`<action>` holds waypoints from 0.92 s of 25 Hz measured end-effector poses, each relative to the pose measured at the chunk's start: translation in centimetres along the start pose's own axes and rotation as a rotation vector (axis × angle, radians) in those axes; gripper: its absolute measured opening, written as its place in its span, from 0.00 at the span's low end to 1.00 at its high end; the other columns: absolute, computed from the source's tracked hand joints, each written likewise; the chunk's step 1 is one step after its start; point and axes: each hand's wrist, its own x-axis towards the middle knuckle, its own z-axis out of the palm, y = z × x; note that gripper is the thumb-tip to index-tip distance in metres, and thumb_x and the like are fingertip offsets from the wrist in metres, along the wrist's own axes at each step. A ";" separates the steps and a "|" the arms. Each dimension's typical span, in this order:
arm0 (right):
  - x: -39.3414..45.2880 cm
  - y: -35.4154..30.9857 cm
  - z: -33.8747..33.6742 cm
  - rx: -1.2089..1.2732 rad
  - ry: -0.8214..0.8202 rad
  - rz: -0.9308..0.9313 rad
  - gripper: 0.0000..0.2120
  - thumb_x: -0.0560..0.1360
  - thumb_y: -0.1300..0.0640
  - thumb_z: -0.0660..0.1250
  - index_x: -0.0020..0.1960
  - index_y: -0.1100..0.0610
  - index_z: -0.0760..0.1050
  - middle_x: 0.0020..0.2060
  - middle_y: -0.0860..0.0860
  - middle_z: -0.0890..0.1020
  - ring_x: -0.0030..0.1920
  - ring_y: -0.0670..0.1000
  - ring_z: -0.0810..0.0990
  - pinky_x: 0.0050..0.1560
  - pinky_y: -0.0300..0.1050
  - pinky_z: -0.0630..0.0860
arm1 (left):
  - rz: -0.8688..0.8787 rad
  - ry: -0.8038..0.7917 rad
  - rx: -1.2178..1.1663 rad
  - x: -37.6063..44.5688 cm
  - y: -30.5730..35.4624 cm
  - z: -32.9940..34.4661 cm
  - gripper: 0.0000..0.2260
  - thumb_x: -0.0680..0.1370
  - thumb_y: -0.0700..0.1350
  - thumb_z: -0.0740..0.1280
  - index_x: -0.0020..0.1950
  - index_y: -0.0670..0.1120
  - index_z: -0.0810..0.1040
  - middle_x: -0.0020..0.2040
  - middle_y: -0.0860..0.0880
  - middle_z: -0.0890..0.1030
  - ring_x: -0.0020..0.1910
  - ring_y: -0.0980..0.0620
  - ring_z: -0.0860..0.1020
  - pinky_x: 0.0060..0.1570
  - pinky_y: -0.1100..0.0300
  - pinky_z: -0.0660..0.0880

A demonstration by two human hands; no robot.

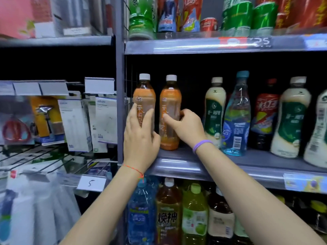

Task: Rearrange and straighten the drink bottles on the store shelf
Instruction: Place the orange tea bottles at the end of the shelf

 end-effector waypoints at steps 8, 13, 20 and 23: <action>-1.7 1.8 -4.5 -0.196 0.233 -0.231 0.06 0.75 0.55 0.63 0.46 0.53 0.79 0.36 0.47 0.81 0.40 0.51 0.79 0.43 0.52 0.78 | 0.185 0.168 -0.251 0.3 5.5 2.3 0.07 0.75 0.40 0.64 0.49 0.43 0.81 0.47 0.45 0.81 0.45 0.45 0.79 0.43 0.48 0.77; -4.5 7.5 -16.9 -0.277 0.725 -0.413 0.08 0.71 0.63 0.63 0.49 0.62 0.76 0.45 0.58 0.76 0.46 0.55 0.73 0.48 0.44 0.69 | 0.230 0.105 -0.435 -1.4 17.5 6.2 0.09 0.74 0.43 0.61 0.43 0.46 0.82 0.37 0.48 0.82 0.35 0.45 0.80 0.33 0.49 0.76; -6.3 20.6 -35.6 -0.423 0.829 -0.081 0.31 0.70 0.57 0.67 0.70 0.66 0.64 0.63 0.63 0.70 0.63 0.64 0.69 0.64 0.58 0.68 | 0.213 0.082 -0.351 -3.7 37.0 11.9 0.28 0.75 0.48 0.68 0.75 0.48 0.68 0.75 0.37 0.63 0.73 0.35 0.63 0.67 0.41 0.66; -6.1 24.2 -39.1 -0.233 0.585 0.130 0.32 0.74 0.51 0.70 0.71 0.62 0.61 0.63 0.59 0.71 0.61 0.60 0.73 0.62 0.56 0.72 | 0.057 -0.023 -0.287 -4.3 40.3 14.2 0.36 0.75 0.44 0.70 0.79 0.56 0.58 0.77 0.34 0.55 0.72 0.31 0.63 0.63 0.37 0.71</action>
